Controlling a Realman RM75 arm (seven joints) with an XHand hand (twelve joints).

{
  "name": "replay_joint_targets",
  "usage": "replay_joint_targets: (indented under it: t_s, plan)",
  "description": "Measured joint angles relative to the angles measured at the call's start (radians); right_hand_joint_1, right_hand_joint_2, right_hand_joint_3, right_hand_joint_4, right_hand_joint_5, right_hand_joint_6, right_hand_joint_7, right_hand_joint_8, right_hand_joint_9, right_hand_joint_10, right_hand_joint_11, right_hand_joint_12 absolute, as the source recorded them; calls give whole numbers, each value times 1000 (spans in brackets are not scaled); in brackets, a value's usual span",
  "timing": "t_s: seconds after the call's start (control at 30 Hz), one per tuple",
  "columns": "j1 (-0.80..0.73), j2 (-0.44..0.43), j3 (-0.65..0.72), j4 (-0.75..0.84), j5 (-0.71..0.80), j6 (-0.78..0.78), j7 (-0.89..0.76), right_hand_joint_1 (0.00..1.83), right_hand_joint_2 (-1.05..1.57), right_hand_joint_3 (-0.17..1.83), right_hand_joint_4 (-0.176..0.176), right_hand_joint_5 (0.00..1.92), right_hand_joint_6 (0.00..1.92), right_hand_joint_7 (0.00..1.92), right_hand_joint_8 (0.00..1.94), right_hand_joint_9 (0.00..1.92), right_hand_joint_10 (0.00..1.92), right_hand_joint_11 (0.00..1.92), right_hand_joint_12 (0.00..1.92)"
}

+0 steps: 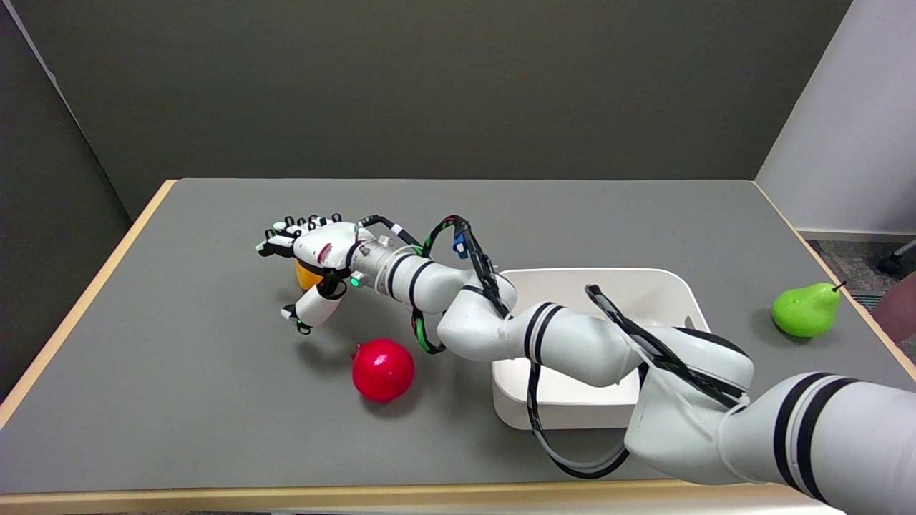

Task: Pick up the yellow duck.

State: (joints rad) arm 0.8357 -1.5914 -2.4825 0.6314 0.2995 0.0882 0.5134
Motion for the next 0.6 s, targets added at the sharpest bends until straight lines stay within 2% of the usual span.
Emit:
replay_joint_targets:
  t_s: [0.6]
  plan:
    - [-14,19,65,35,-110,-57,0,652,613,910,124,104,354,-1,11,154,725,34,1170]
